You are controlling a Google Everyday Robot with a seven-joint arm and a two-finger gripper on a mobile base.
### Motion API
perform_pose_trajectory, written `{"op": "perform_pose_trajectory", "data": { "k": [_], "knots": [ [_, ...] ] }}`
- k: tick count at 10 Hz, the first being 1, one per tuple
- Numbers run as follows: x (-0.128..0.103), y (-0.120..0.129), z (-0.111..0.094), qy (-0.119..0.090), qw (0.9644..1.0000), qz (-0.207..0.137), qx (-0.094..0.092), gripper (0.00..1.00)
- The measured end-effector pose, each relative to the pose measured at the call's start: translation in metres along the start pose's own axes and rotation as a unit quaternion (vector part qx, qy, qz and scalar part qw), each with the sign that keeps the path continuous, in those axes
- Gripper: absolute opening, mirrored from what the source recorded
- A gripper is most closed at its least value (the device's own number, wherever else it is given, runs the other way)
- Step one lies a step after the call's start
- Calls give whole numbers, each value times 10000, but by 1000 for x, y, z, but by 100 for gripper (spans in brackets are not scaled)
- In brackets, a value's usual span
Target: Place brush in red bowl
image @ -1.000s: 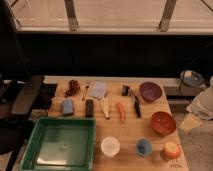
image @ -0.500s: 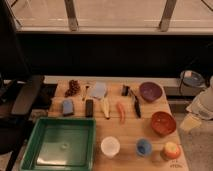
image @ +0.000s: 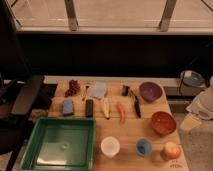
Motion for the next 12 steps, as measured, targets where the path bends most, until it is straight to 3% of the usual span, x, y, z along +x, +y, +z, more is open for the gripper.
{"op": "perform_pose_trajectory", "data": {
  "k": [2,5,8,9,12],
  "knots": [
    [0,0,-1,-12,10000,3,35,62],
    [-25,-9,-7,-129,9993,47,360,62],
    [-88,-5,-4,-396,9968,41,692,62],
    [-111,-2,4,-463,9963,-19,725,62],
    [-174,8,57,-520,9954,-315,741,62]
  ]
}}
